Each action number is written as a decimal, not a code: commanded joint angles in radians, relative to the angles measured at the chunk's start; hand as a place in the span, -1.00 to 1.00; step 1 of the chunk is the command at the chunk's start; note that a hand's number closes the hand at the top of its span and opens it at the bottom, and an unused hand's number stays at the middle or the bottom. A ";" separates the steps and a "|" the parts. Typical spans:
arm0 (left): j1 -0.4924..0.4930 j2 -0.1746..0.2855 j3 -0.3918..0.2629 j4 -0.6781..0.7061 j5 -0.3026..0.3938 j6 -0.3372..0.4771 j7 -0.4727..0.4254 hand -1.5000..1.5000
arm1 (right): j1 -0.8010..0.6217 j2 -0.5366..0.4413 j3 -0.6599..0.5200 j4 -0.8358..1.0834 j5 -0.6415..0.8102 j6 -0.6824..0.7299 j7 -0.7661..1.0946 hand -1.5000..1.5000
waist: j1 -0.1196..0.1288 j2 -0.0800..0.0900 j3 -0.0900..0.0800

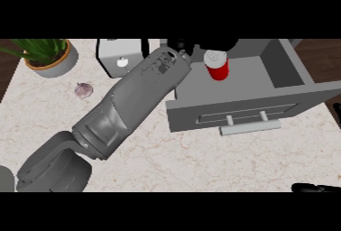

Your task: Pick up the can, place it into the drawer and close the drawer

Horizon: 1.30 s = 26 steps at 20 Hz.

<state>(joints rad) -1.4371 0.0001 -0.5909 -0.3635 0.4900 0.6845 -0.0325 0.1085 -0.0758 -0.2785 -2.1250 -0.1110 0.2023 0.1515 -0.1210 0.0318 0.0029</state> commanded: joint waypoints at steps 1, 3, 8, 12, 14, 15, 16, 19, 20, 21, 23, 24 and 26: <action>-0.015 0.000 -0.024 0.016 0.017 0.033 0.010 -1.00 | -0.005 0.009 0.016 0.023 0.022 -0.003 -0.011 -1.00 | 0.001 -0.001 0.000; 0.032 0.000 -0.038 -0.007 0.033 0.091 -0.011 -1.00 | -0.022 0.011 0.044 -0.007 0.033 -0.008 0.012 -1.00 | -0.018 0.002 0.000; 0.049 0.000 -0.031 0.008 0.060 0.092 -0.062 -1.00 | -0.031 0.013 0.044 -0.040 0.025 -0.022 0.046 -1.00 | -0.010 0.002 -0.001; 0.013 0.000 -0.029 -0.004 0.092 0.105 -0.044 -1.00 | 0.022 0.002 0.058 -0.044 0.079 0.013 -0.031 -1.00 | -0.013 0.000 0.000; 0.020 0.000 -0.021 -0.017 0.115 0.115 -0.044 -1.00 | 0.015 -0.033 0.041 -0.057 0.132 0.014 -0.066 -1.00 | -0.015 -0.002 0.000; 0.032 0.000 -0.021 -0.003 0.114 0.107 -0.059 -1.00 | 0.003 -0.043 0.028 -0.103 0.150 -0.007 -0.047 -1.00 | -0.007 -0.004 -0.002; 0.009 0.000 -0.018 0.002 0.121 0.092 -0.037 -1.00 | 0.009 -0.052 0.050 -0.062 0.204 0.011 -0.106 -1.00 | 0.001 -0.002 -0.001; 0.047 0.000 -0.021 -0.048 0.157 0.121 -0.061 -1.00 | 0.013 -0.077 0.060 -0.098 0.241 0.021 -0.134 -1.00 | -0.004 -0.006 -0.001; 0.014 0.000 0.009 -0.017 0.163 0.083 -0.076 -1.00 | 0.004 -0.083 0.066 -0.098 0.278 0.007 -0.113 -1.00 | 0.010 -0.003 -0.002; 0.026 0.000 -0.016 -0.034 0.166 0.097 -0.070 -1.00 | -0.025 -0.105 0.077 -0.092 0.291 0.020 -0.109 -1.00 | 0.010 -0.003 -0.001; 0.009 0.000 0.000 -0.040 0.186 0.095 -0.080 -1.00 | -0.004 -0.071 0.147 -0.125 0.371 -0.002 -0.137 -1.00 | 0.015 -0.005 -0.002; 0.025 0.000 -0.001 -0.055 0.192 0.109 -0.099 -1.00 | -0.041 -0.131 0.072 -0.082 0.335 0.021 -0.150 -1.00 | 0.030 -0.009 -0.001; 0.014 0.000 -0.019 -0.064 0.201 0.117 -0.080 -1.00 | -0.059 -0.131 0.119 -0.147 0.405 0.006 -0.076 -1.00 | 0.033 -0.013 -0.002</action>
<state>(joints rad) -1.4132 0.0000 -0.6000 -0.4058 0.6678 0.7929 -0.1178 0.0723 -0.1764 -0.1771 -2.2343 0.2249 0.2075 0.0486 -0.1030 0.0261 0.0011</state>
